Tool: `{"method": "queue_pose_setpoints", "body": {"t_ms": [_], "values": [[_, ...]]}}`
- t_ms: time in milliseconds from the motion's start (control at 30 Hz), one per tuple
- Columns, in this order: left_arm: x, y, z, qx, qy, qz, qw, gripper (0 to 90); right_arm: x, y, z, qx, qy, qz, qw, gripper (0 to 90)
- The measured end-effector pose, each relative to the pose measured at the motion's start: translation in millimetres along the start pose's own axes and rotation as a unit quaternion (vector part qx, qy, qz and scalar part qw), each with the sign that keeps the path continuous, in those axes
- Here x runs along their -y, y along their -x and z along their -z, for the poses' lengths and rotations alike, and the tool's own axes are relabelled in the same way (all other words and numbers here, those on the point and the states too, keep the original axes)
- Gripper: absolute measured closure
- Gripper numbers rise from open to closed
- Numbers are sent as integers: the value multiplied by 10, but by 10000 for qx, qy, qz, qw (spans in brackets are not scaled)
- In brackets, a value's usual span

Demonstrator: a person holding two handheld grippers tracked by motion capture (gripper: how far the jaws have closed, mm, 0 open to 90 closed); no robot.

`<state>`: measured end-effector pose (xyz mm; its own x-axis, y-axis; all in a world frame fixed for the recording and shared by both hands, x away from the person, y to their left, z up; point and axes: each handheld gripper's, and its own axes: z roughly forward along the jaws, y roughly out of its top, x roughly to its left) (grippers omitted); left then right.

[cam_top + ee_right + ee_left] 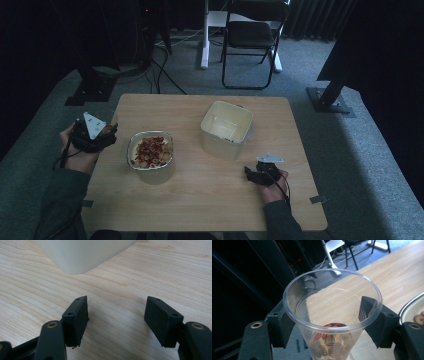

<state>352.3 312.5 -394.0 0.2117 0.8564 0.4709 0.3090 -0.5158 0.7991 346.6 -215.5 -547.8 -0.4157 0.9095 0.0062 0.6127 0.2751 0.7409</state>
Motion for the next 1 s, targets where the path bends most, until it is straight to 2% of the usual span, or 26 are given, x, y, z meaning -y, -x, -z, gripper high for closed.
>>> {"method": "queue_pose_setpoints", "body": {"t_ms": [100,233,267,367,467,600,633,667,733,767,867,900,1000], "values": [[-33,82,12,-104,-22,-413,9991,311,1,0,0,0,3,0,10000,351],[-89,158,47,-171,50,-805,9966,316,2,1,0,-3,6,1,10000,351],[-104,181,59,-215,68,-927,9954,316,2,0,0,-2,5,-4,10000,351],[-146,248,84,-338,127,-1370,9899,317,2,1,0,0,11,3,10000,351],[-162,314,93,-475,221,-1854,9813,318,2,1,-1,-4,12,1,10000,351],[-179,384,84,-506,232,-2322,9711,319,2,2,-2,-8,15,2,10000,350],[-183,406,79,-525,232,-2452,9678,320,2,2,-2,-9,14,2,10000,351],[-187,416,78,-532,223,-2526,9658,320,2,2,-2,-9,15,3,10000,351],[-193,447,78,-585,229,-2735,9598,320,2,2,-2,-10,15,4,10000,351],[-197,465,79,-613,217,-2865,9559,321,2,2,-2,-9,15,5,10000,351],[-217,486,91,-631,189,-3111,9481,321,2,3,-2,-9,15,7,10000,351],[-219,496,90,-648,203,-3164,9462,321,2,2,-2,-9,16,4,10000,351],[-230,518,105,-706,180,-3393,9379,322,2,2,-2,-10,15,6,10000,351]]}}
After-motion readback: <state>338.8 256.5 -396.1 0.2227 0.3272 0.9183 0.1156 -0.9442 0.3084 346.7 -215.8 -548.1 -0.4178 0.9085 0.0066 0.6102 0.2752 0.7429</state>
